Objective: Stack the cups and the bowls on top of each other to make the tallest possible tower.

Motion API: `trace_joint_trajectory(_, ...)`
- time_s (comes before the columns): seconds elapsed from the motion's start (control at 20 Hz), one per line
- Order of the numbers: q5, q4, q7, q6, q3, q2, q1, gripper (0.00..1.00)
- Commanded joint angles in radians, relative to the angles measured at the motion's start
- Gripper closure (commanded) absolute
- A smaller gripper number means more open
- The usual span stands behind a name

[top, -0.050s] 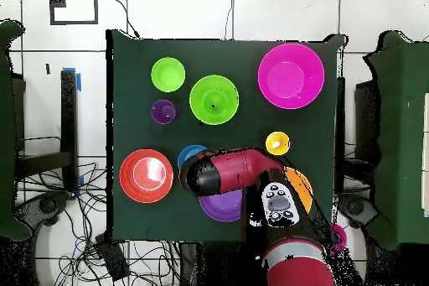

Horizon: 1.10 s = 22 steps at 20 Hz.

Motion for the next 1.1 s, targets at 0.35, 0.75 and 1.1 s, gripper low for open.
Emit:
trace_joint_trajectory(0.35,0.037,0.002,0.01,0.065,0.146,0.027,-0.035,1.0)
trace_joint_trajectory(0.75,0.028,0.013,-0.005,0.072,0.158,0.02,-0.05,0.0)
trace_joint_trajectory(1.1,-0.013,-0.002,-0.076,0.052,0.212,0.083,-0.127,0.0)
